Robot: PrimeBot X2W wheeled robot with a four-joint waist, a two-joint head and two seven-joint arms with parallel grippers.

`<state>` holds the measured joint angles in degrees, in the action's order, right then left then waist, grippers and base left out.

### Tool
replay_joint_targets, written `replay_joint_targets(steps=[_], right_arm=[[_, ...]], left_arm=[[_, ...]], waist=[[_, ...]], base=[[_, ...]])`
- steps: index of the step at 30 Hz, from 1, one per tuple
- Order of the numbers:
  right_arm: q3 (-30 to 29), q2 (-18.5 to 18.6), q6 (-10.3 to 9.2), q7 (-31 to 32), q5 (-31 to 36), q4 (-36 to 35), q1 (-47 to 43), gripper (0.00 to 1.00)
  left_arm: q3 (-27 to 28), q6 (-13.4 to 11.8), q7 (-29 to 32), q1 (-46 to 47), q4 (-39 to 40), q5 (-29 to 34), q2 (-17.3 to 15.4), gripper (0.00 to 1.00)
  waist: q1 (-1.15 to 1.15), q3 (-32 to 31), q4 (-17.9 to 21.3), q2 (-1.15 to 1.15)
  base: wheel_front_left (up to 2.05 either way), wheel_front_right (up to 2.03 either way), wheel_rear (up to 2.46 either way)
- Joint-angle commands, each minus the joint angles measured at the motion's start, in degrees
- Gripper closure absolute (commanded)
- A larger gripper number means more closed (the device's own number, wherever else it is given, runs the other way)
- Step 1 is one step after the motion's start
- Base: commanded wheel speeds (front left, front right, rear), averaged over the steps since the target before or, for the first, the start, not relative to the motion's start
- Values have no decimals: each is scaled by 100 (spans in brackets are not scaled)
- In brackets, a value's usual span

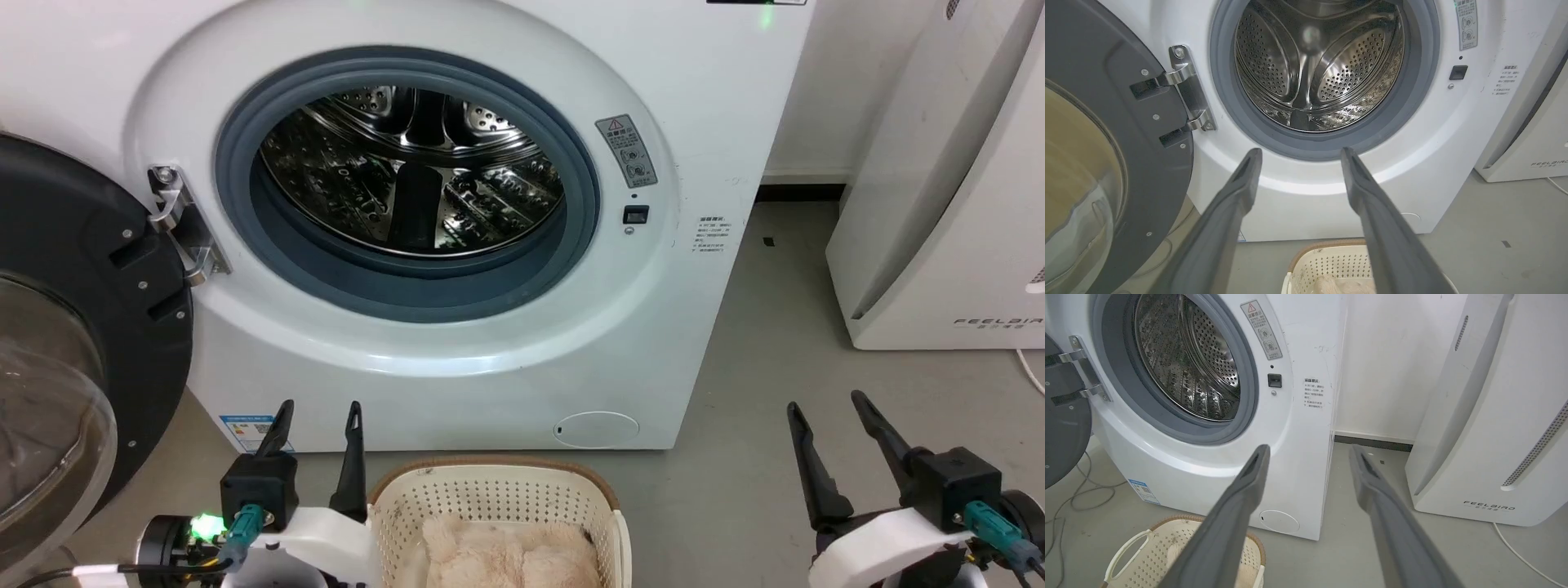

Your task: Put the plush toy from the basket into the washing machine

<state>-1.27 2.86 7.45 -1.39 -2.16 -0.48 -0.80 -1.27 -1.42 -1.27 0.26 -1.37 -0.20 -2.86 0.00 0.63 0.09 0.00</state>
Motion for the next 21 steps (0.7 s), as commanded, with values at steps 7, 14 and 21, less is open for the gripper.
replay_joint_targets(steps=[7, 14, 21], right_arm=[[-71, 0, 1, -138, -206, -87, 107, 0], [-109, 0, 1, -222, -333, -134, 219, 0], [-134, 0, 1, -305, -451, -186, 357, 0]], left_arm=[[-122, -65, -145, 321, -349, -39, -1, 0], [-206, -67, -229, 614, -759, -41, -7, 0], [-312, -51, -313, 949, -1307, -43, -13, 0]], waist=[[0, 155, 38, 0], [0, 370, 106, 0], [0, 624, 177, 0]], base=[[0, 0, 0], [0, 0, 0], [0, 0, 0]])
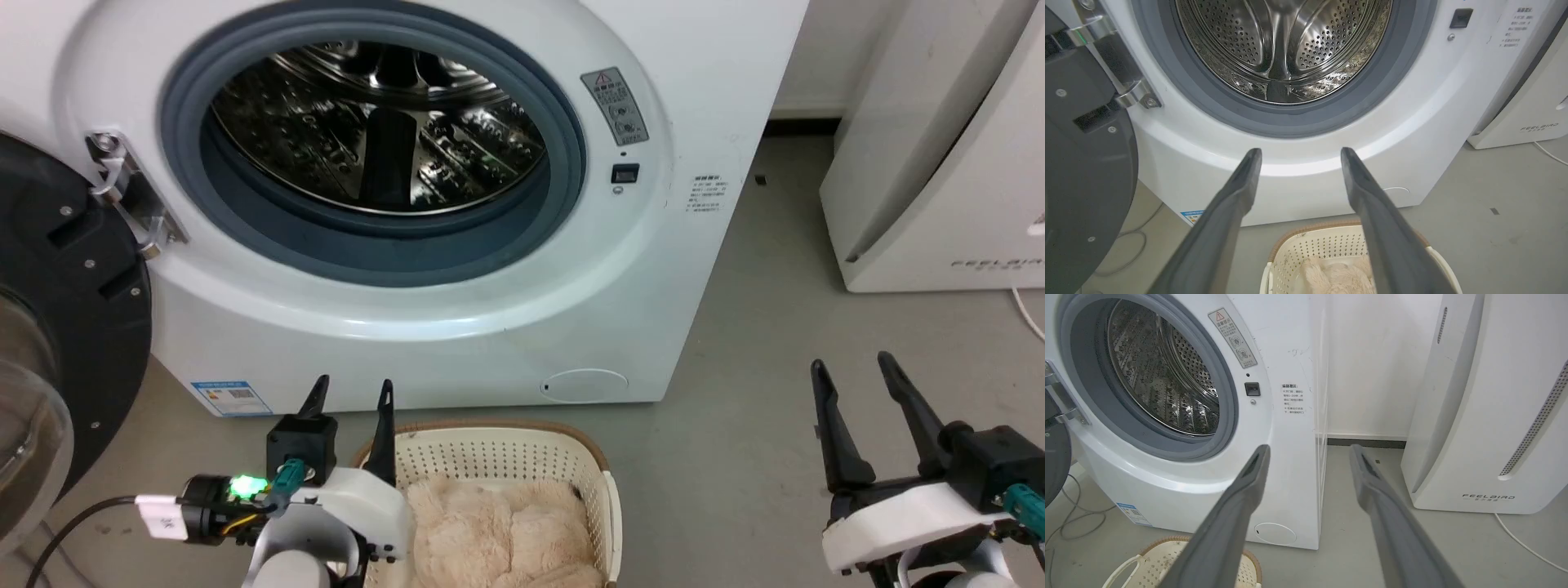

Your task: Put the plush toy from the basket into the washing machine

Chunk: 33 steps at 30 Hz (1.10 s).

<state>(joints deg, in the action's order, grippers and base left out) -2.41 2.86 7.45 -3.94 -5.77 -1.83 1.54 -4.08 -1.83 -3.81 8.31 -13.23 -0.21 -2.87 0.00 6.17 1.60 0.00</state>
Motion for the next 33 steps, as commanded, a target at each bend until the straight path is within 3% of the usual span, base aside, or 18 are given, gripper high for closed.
replay_joint_targets(steps=[1, 15, 33], right_arm=[[-20, 0, 1, -63, -107, -59, 146, 0], [-22, 1, 1, -229, -359, -181, 467, 0], [-112, 1, 2, -432, -712, -329, 845, 0]], left_arm=[[-45, -9, -71, 200, -205, -43, -12, 0], [-265, 83, -215, 1001, -1575, -125, -10, 0], [-648, 217, 199, 1639, -2735, -161, -121, 0]], waist=[[0, 114, 37, 0], [0, 727, 207, 0], [0, 1534, 477, 0]], base=[[0, 0, 0], [0, 0, 0], [0, 0, 0]])
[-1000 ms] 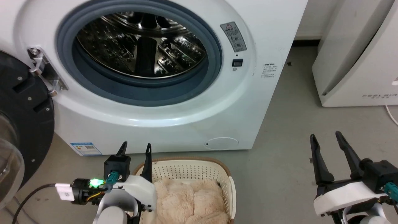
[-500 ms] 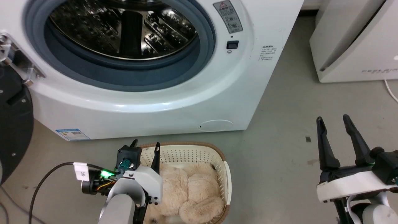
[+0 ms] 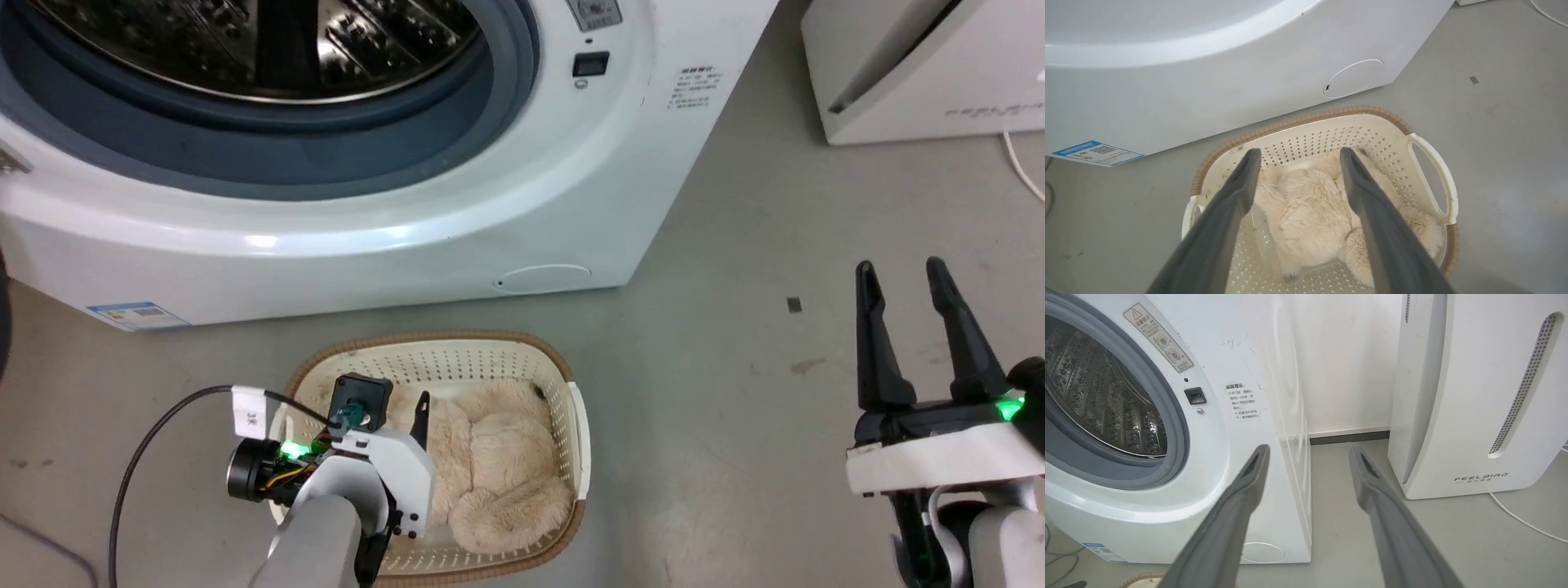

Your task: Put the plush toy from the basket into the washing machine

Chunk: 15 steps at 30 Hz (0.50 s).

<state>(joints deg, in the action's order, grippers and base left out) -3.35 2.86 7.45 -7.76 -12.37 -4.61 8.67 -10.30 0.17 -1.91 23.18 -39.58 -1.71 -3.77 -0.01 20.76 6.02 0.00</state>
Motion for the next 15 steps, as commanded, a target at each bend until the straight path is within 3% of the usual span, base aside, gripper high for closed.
replay_joint_targets(steps=[1, 15], right_arm=[[-26, 1, 2, -61, -72, -62, 155, 0], [-82, 1, 2, -228, -338, -222, 501, 0]], left_arm=[[-52, 28, 38, 192, -160, -14, -35, 0], [-619, 208, 575, 803, -990, 147, -184, 0]], waist=[[1, 125, 45, 0], [1, 866, 180, 0]], base=[[0, 0, 0], [0, 0, 0]])
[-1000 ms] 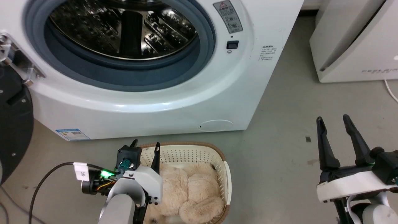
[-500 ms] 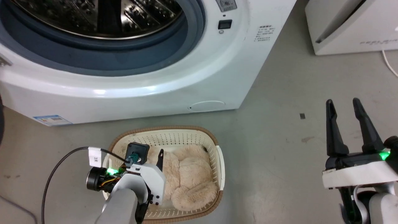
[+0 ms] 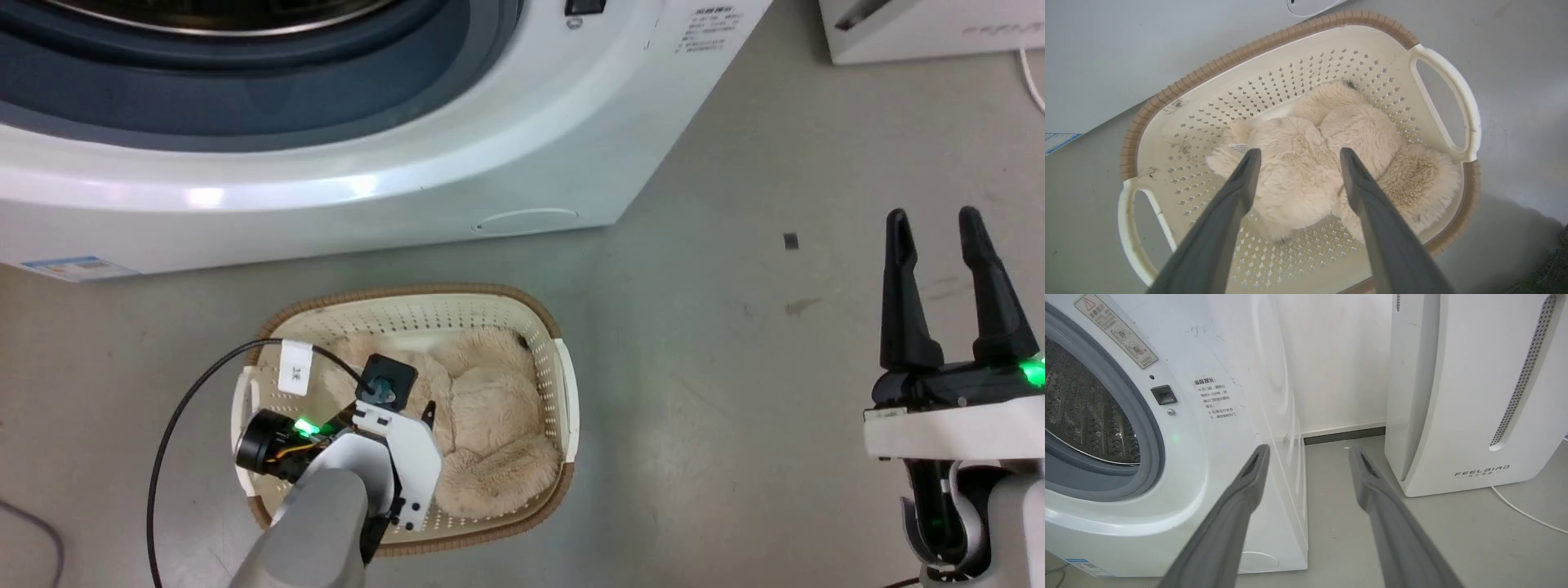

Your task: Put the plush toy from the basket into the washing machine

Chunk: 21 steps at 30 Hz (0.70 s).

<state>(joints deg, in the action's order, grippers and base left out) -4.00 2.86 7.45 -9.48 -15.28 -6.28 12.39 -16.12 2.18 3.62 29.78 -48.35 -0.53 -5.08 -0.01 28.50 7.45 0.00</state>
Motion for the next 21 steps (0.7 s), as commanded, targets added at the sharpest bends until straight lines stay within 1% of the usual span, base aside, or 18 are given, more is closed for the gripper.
replay_joint_targets(steps=[1, 11, 21], right_arm=[[-14, 1, 2, -69, -68, -65, 152, 0], [-38, 1, 3, -188, -257, -168, 377, 0], [-69, 1, 3, -307, -421, -291, 624, 0]], left_arm=[[-72, 11, 69, 186, -172, 36, -71, 0], [-425, 43, 372, 654, -760, 95, -270, 0], [-773, 40, 414, 1236, -1350, 123, -389, 0]], waist=[[1, 146, 52, 0], [1, 722, 212, 0], [1, 1319, 298, 0]], base=[[0, 0, 0], [0, 0, 0], [0, 0, 0]])
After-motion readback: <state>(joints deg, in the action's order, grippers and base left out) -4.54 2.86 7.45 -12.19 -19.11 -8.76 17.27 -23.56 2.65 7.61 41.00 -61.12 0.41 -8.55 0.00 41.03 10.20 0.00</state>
